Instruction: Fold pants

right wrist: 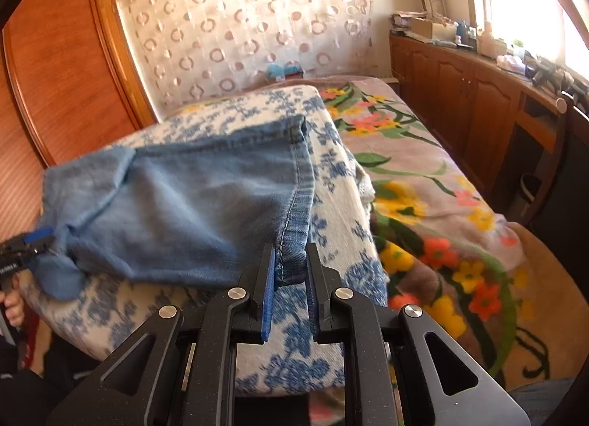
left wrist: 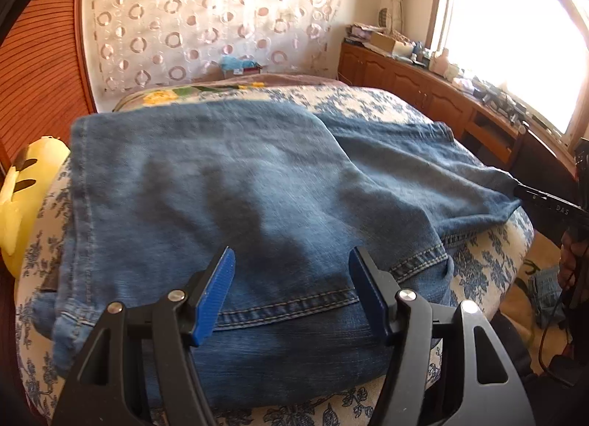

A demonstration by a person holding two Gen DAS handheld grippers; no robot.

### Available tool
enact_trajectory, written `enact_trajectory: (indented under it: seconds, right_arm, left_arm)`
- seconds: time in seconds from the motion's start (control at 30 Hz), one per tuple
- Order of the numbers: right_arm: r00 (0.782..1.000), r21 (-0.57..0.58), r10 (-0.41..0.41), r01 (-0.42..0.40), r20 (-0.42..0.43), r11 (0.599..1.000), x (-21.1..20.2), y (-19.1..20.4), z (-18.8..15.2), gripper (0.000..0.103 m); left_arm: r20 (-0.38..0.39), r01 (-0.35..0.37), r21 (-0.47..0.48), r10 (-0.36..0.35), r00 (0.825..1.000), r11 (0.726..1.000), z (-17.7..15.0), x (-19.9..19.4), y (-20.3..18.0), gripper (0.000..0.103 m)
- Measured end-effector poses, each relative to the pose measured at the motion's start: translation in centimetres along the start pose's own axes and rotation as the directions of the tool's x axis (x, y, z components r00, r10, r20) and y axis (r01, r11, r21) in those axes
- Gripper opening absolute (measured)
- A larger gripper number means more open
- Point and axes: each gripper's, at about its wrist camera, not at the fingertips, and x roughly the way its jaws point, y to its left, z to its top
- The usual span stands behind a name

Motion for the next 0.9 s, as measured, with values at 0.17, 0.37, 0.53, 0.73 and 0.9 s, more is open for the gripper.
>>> enact_trajectory:
  seconds: [0.17, 0.37, 0.53, 0.73, 0.9]
  right_arm:
    - [0.997, 0.016, 0.047, -0.048, 0.061, 0.999, -0.9, 1.1, 2.1, 0.012]
    - [0.987, -0.046, 0.123, -0.119, 0.1, 0.992, -1.0, 5.2, 4.3, 0.012]
    - [0.977, -0.11, 0.196, -0.187, 0.082, 0.976, 0.0, 9.3, 5.1, 0.012]
    - [0.955, -0.181, 0.297, -0.29, 0.015, 0.94, 1.9, 15.0, 4.5, 0.012]
    - [0.93, -0.23, 0.364, -0.363, -0.039, 0.903, 2.8, 19.2, 3.5, 0.012]
  left_arm:
    - [0.034, -0.021, -0.011, 0.022, 0.999, 1.0, 0.4, -1.4, 0.7, 0.065]
    - [0.049, -0.032, -0.025, 0.033, 0.998, 0.999, 0.2, -2.3, 1.9, 0.065]
    - [0.048, -0.046, -0.035, 0.047, 0.998, 0.998, -0.2, -2.6, 3.0, 0.065]
    - [0.051, -0.061, -0.064, 0.064, 0.997, 0.996, -0.8, -3.0, 4.1, 0.065]
    - [0.053, -0.072, -0.084, 0.076, 0.996, 0.994, -1.2, -3.3, 5.1, 0.065]
